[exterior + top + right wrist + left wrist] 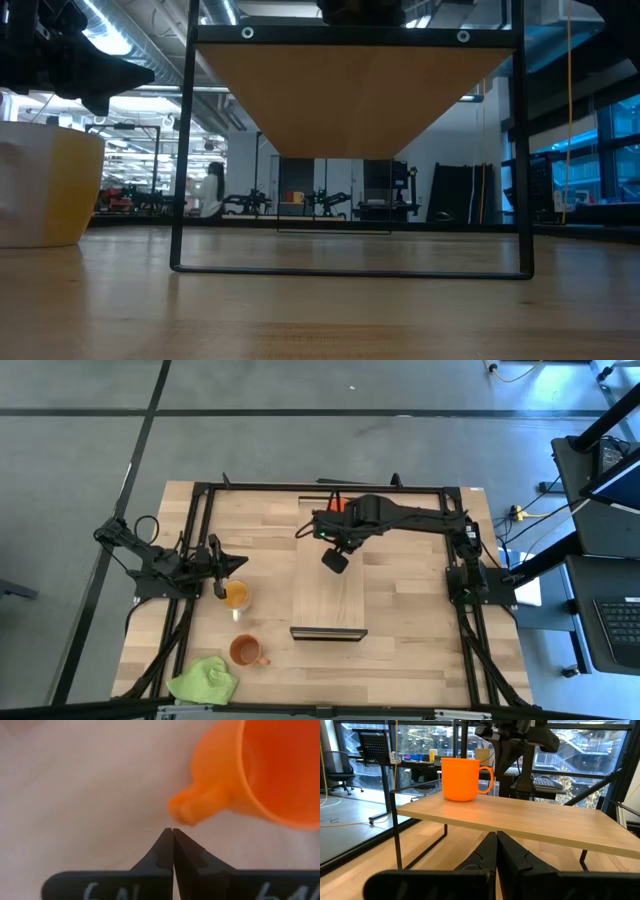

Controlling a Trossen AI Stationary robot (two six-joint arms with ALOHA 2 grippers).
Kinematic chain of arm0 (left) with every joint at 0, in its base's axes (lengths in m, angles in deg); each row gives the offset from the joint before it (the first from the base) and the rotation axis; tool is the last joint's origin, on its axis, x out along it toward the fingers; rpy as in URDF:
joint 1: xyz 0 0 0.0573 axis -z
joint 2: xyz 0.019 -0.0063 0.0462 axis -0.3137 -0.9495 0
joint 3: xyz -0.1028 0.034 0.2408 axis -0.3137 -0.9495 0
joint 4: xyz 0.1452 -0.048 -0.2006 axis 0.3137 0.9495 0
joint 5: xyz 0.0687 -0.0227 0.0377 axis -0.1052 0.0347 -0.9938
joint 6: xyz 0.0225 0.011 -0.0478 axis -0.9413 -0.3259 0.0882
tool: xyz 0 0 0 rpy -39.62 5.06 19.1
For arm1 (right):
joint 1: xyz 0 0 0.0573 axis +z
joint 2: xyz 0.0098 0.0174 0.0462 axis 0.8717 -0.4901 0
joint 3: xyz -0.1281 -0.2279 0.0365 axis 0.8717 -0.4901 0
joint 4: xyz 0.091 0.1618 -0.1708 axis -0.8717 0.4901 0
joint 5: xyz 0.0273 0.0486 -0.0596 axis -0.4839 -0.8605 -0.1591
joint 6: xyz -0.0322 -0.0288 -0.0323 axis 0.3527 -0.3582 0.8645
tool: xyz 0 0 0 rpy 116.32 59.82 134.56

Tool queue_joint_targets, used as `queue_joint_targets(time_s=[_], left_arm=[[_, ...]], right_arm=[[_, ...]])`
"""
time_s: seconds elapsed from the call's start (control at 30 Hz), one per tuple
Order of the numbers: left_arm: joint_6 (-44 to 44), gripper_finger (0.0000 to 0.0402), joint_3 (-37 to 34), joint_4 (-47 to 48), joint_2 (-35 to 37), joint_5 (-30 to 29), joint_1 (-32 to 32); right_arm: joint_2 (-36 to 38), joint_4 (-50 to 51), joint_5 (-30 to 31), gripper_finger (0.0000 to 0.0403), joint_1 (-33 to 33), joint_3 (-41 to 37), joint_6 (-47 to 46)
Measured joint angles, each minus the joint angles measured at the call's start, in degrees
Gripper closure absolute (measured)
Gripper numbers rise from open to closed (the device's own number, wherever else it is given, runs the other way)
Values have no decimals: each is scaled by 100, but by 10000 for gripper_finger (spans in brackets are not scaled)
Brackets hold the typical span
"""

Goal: Stack small to large cups/mugs on shelf
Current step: Put the orange mug on the shelf, then adjust the orange mug on the shelf

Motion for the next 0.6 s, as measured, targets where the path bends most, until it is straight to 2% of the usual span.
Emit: queue_joint_targets(time_s=[0.17,0.33,0.47,0.6], left_arm=[[2,401,0,-1,-2,0,0],[0,401,0,-2,0,-2,0],[1,401,0,0,-1,-1,0],[1,401,0,0,-2,0,0]], right_arm=[[6,336,210,397,110,2,-241],[208,236,216,371,328,78,-133],[312,-112,234,342,325,440,-84],[389,-37,354,316,-47,1101,16]])
